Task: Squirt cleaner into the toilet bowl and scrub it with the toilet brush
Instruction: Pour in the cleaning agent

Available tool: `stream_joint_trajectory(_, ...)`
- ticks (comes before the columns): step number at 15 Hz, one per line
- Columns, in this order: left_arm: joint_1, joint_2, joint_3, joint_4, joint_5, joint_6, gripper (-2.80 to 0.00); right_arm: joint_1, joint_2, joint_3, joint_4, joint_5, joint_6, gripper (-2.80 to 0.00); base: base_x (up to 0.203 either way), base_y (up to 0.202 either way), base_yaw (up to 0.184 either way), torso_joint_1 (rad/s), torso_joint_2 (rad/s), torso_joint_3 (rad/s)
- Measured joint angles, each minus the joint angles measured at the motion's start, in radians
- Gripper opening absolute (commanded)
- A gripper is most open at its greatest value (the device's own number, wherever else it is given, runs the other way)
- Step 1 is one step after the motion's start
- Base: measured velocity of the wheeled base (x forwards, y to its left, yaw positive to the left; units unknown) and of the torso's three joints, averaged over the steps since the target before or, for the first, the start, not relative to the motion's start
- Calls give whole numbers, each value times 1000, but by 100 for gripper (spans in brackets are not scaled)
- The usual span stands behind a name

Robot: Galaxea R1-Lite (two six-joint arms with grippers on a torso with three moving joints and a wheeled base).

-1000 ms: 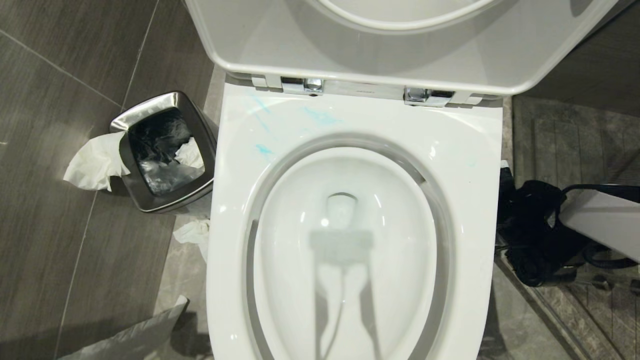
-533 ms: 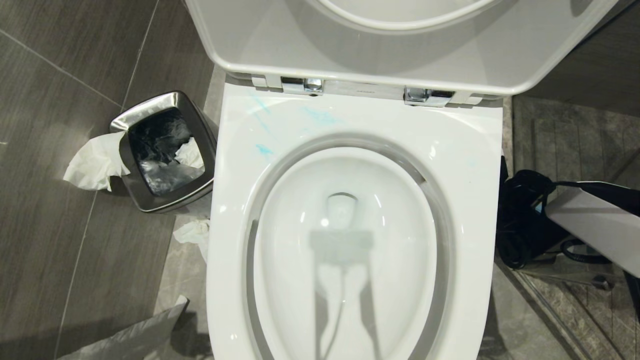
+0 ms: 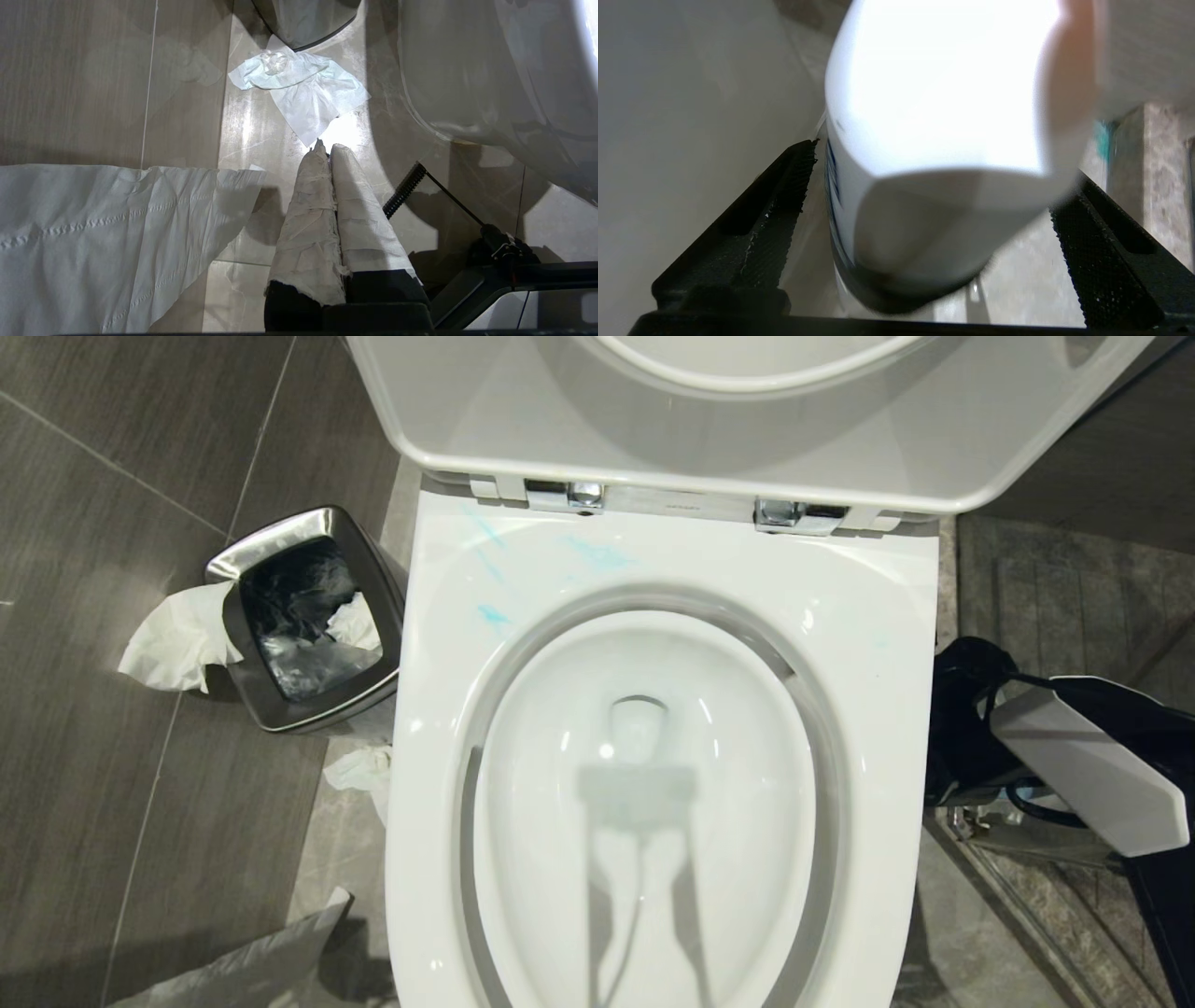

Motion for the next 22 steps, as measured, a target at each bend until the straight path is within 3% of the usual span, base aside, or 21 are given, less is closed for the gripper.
stream_joint_trajectory(7, 0, 0, 1, 0, 0, 0, -280, 16, 81, -147, 0, 6, -22, 0, 0, 0, 0, 0, 0, 0)
stream_joint_trajectory(21, 0, 0, 0, 0, -1, 0, -280, 32, 161, -276, 0, 7, -45, 0, 0, 0, 0, 0, 0, 0)
stream_joint_trajectory(22, 0, 0, 0, 0, 0, 0, -280, 32, 163, -279, 0, 8, -45, -280, 0, 0, 0, 0, 0, 0)
